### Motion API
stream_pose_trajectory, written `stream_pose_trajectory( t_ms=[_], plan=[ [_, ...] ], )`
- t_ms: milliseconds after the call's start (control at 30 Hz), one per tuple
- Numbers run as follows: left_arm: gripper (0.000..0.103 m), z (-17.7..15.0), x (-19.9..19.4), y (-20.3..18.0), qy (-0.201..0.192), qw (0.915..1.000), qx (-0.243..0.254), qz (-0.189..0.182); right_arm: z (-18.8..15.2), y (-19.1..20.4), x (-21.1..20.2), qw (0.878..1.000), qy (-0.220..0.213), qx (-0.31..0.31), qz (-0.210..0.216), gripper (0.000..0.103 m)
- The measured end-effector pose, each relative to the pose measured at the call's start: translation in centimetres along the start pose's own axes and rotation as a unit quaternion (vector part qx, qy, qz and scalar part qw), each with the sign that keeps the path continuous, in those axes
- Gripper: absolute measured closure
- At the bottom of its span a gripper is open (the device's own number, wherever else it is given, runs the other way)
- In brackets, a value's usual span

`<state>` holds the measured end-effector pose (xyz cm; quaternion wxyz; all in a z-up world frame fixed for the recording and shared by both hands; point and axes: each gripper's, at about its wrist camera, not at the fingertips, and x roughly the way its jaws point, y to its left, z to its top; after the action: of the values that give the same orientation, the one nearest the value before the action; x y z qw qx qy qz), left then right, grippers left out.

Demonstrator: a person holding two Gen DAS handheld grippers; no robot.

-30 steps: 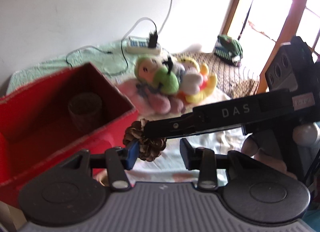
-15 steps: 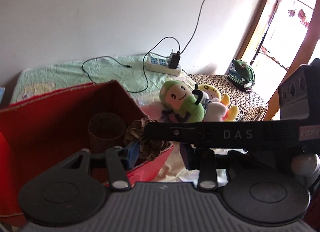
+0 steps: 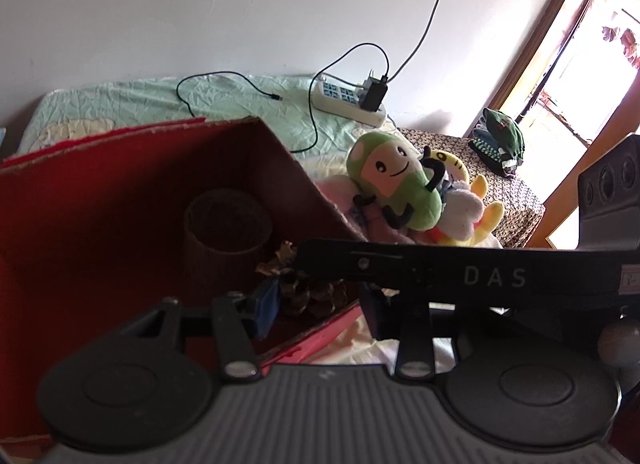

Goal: Organize objects

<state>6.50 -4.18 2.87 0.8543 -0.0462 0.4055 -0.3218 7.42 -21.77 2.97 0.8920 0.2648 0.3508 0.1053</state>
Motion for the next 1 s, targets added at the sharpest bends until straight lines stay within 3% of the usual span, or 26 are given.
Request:
stream_pose_trajectory(
  t_ms=[633, 800, 900, 1000],
  plan=[
    [0.057, -0.2, -0.3, 0.2, 0.0, 0.9999, -0.017, -0.002, -0.6, -0.7, -1.0, 1.0, -0.02, 0.022, 0.002, 0.061],
    [0.054, -0.5, -0.3, -0.3, 0.006, 0.9998, -0.009, 0.015, -0.7, -0.7, -1.4, 0.999, -0.025, 0.023, 0.003, 0.061],
    [0.048, -0.5, -0.6, -0.8, 0.004, 0.9994, -0.003, 0.035, -0.8, -0.7, -1.7, 0.999, -0.028, 0.024, 0.005, 0.061],
    [0.035, -0.3, -1.2, -1.3, -0.001, 0.9981, 0.005, 0.061, -0.9, -0.8, -2.0, 0.999, -0.032, 0.027, 0.007, 0.06]
  ],
)
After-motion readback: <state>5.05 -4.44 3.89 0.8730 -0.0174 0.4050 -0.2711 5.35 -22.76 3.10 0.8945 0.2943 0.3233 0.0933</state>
